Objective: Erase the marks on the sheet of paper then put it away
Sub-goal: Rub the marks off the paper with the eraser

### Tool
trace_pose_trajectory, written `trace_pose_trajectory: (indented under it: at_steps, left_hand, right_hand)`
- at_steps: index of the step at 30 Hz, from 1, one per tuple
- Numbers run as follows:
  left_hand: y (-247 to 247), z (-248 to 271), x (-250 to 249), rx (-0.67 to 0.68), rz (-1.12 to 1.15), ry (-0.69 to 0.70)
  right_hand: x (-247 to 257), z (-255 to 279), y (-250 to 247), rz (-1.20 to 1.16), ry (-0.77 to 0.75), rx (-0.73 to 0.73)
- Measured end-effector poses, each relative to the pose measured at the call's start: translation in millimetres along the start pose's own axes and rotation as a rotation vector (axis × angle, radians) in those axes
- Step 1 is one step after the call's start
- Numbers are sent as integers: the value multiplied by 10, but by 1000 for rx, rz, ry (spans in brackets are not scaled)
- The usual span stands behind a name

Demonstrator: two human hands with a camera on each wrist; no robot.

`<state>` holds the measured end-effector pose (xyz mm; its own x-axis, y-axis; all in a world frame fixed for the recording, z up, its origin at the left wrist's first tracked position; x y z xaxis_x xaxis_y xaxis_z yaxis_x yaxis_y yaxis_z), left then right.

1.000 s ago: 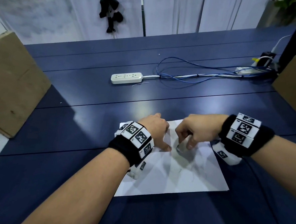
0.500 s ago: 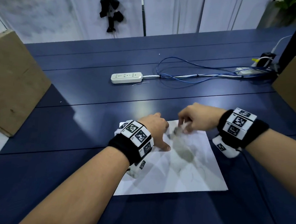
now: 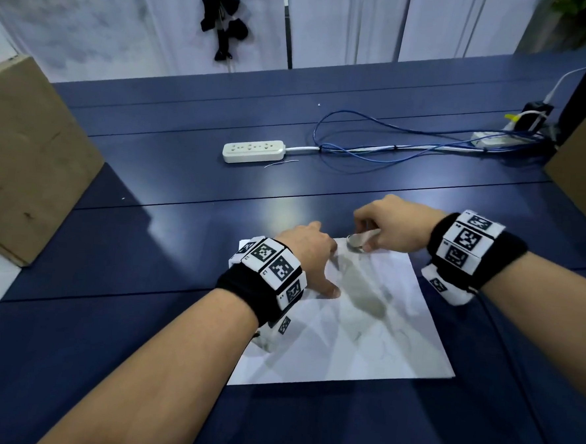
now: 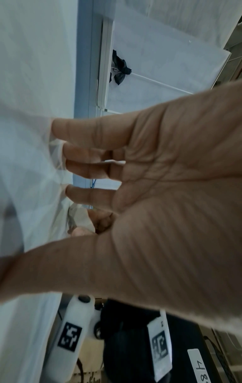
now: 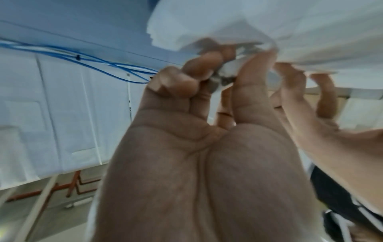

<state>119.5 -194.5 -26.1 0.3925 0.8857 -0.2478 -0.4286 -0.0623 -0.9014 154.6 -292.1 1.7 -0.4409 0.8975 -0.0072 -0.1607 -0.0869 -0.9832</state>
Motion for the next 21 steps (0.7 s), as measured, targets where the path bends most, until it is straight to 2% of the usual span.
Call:
trace_pose_trajectory:
  at_steps: [2,5,6,10,12,14,17,18,19,21]
  left_hand:
    - [5,-6,10,-1,1,-4]
    - [3,-16,15,-5,-10,-5]
    - [2,-17,10,-4,-10,-6]
    - [-2,-8,-1,-9,-14,-4]
    - [4,-4,0,-5,-16,-4]
    - [10,-9,9,-4,-12,-6]
    - [10,-20,10,-2,-18,-3]
    - [8,-22,4,-1,-18,-2]
    - [6,-22,-6,-2,-16,1]
    - [3,-14,-15,-3,-9,7]
  right_hand:
    - [100,119,87,-33,-76,86]
    - [329,341,352,-56,-212,356]
    - [323,329,362,-45,-210,364]
    - [45,-14,35,-11,-31,47]
    - [-24,-49,-30,-17,11,-21]
    - [67,50,40,-47,-57,43]
    - [337,305,312,-117,-224,316]
    - [364,332,355,-102,-240,352]
    - [332,278,331,-72,-223,310]
    - [158,74,158,-35,-107,135]
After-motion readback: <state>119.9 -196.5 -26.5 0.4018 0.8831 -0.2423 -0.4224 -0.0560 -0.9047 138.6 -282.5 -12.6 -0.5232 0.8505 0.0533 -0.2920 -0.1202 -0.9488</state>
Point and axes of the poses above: each hand's wrist, its own z-axis away from the middle knuckle, its own y-axis out of the palm, x = y × z, the point moved 10 cm from there along -z, towards the middle knuckle, and after that the axes turned 13 degrees about z, right-handed, at the moved point
